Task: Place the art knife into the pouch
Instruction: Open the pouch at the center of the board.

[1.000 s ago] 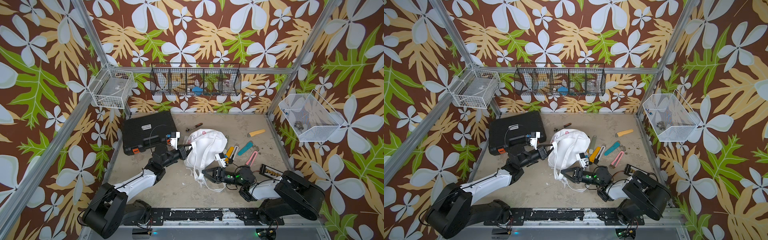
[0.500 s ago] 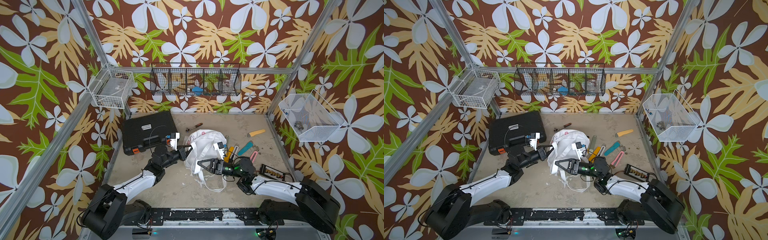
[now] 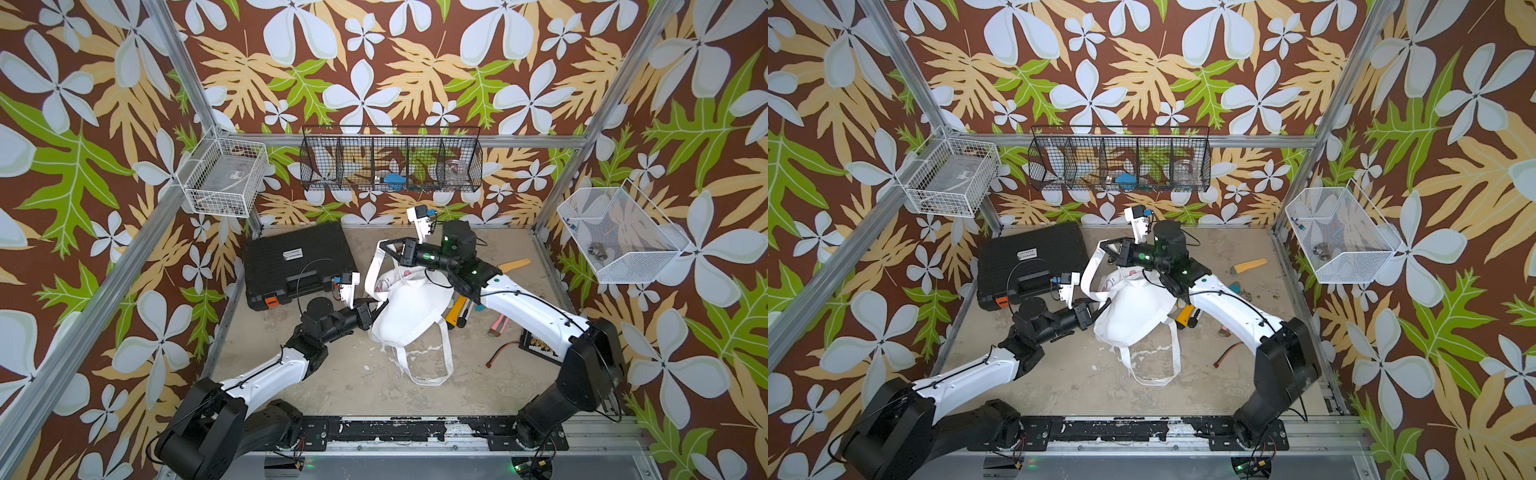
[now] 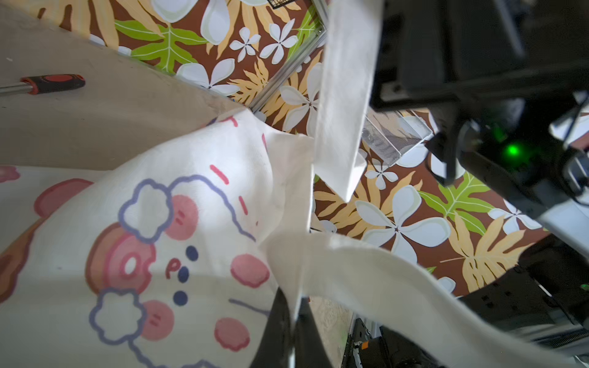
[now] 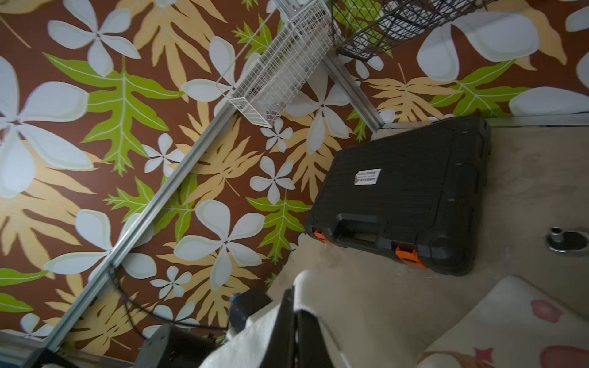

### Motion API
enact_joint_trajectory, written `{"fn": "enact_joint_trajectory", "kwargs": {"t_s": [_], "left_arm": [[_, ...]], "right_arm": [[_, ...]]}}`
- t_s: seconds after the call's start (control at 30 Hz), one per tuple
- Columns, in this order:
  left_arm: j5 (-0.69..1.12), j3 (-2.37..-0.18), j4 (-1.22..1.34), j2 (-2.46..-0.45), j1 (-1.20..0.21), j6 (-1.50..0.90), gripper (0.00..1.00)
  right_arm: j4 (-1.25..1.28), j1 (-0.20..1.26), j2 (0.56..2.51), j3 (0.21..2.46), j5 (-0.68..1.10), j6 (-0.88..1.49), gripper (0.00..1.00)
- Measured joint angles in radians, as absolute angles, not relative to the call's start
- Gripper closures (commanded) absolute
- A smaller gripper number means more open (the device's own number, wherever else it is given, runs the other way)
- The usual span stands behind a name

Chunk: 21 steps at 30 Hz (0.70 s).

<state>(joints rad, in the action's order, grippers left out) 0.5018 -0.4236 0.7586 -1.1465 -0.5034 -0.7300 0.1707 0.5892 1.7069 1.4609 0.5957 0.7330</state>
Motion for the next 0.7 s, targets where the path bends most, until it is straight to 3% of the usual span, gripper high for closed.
{"fn": "enact_joint_trajectory", "kwargs": {"t_s": [0.4, 0.7], "left_arm": [[0.505, -0.42, 0.714, -1.054, -0.516, -0.727, 1.0], [0.493, -0.456, 0.678, -1.049, -0.516, -0.723, 1.0]], "right_arm": [[-0.306, 0.5, 2.142, 2.041, 0.527, 0.501, 1.0], [-0.49, 0.478, 2.199, 2.03, 0.462, 0.364, 1.0]]}}
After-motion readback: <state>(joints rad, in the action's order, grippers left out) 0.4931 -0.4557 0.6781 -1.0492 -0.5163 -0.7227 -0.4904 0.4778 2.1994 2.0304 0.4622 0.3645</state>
